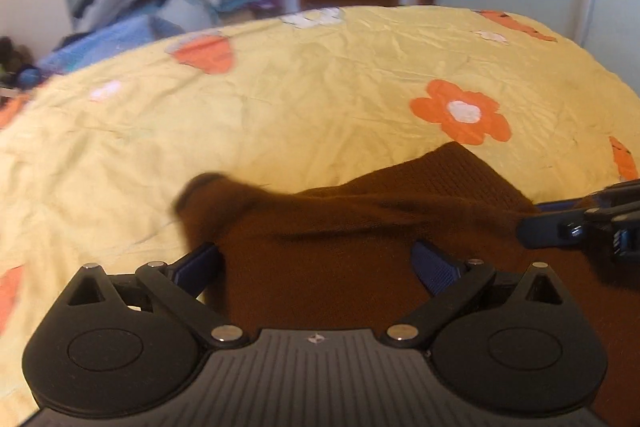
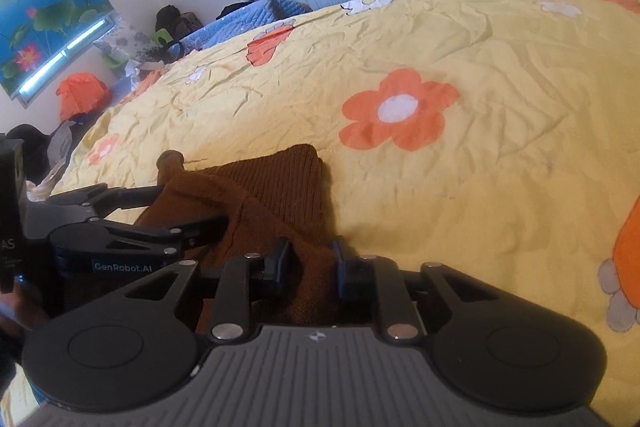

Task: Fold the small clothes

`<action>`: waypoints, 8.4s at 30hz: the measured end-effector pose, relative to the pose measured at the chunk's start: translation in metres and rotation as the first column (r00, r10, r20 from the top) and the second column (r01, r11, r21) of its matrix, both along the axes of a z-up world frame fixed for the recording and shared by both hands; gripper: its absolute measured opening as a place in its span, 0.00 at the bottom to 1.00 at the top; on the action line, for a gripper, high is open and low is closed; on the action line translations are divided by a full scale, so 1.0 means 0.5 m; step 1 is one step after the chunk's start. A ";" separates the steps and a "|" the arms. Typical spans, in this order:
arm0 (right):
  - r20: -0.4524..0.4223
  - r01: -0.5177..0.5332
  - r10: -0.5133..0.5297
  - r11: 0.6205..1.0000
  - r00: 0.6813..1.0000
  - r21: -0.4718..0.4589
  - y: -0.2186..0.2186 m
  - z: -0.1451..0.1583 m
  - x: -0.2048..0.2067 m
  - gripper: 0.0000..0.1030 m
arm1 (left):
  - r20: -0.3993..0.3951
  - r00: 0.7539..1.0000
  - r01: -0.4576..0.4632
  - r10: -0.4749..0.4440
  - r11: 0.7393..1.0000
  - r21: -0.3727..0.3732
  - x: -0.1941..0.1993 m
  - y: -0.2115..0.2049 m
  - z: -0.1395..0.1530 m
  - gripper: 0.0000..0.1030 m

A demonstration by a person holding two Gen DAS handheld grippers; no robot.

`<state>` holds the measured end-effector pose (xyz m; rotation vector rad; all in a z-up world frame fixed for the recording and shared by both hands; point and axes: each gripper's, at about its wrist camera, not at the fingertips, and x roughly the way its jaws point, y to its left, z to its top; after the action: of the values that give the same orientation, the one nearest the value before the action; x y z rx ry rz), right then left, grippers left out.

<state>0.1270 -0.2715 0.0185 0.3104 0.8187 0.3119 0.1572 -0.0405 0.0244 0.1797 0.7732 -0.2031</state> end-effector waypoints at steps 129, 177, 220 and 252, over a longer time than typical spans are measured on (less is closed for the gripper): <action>-0.059 0.024 -0.019 0.996 0.998 0.088 -0.028 0.033 -0.087 0.63 | -0.237 0.969 -0.068 -0.076 0.835 -0.546 -0.293 0.202 -0.032 0.28; 0.053 -0.167 0.169 0.985 0.984 -0.039 0.111 0.034 -0.128 0.53 | 0.070 0.984 0.165 -0.162 0.986 -0.028 -0.324 0.007 -0.007 0.85; 0.140 0.237 -0.198 0.898 0.970 -0.371 0.182 -0.029 -0.434 1.00 | 0.034 0.997 -0.077 0.076 0.996 0.043 -0.421 0.047 -0.030 1.00; 0.145 0.246 -0.206 0.894 0.968 -0.374 0.184 -0.030 -0.439 1.00 | 0.062 0.987 -0.145 0.151 0.985 -0.097 -0.434 0.072 -0.053 1.00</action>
<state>-0.0927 -0.1795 0.0036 0.0132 0.7163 -0.0581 -0.0600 -0.0045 -0.0019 0.0412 0.7038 -0.0909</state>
